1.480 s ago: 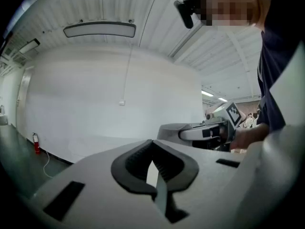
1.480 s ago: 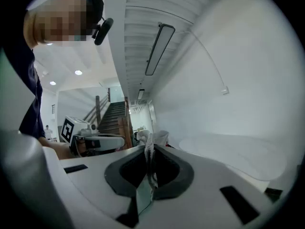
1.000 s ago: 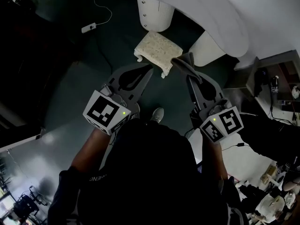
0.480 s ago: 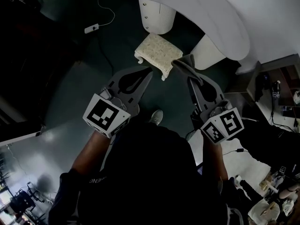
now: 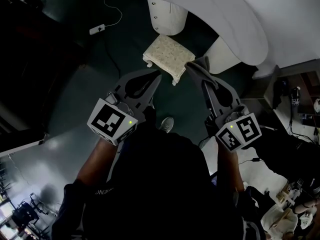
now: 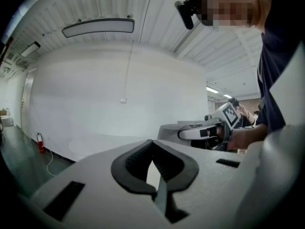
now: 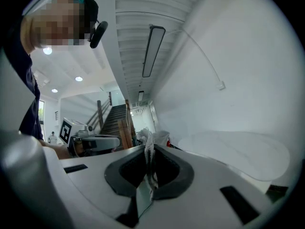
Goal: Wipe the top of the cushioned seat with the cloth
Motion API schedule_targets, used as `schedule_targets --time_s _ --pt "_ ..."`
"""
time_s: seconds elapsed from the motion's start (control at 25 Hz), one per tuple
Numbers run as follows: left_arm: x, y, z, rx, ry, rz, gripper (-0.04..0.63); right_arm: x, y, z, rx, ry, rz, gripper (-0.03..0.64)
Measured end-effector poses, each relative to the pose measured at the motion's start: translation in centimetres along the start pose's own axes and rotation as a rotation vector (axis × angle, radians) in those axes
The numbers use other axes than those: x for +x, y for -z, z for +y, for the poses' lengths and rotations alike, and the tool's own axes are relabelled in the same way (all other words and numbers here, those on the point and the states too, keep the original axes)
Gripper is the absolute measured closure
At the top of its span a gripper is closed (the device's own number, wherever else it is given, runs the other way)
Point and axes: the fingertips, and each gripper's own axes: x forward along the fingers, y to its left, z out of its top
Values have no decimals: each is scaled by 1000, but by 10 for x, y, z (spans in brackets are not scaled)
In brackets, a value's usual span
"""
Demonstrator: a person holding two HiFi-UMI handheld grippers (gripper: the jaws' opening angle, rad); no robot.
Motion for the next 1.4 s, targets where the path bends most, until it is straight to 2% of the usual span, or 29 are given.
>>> schedule_targets --time_s 0.44,1.16,1.4 --pt "45 10 65 -37 33 -5 588 60 3 -41 6 30 44 584" --pt "139 45 270 -120 97 89 588 264 20 -130 72 87 171 584" --pt "169 72 334 -141 121 139 588 329 48 -166 104 126 230 584"
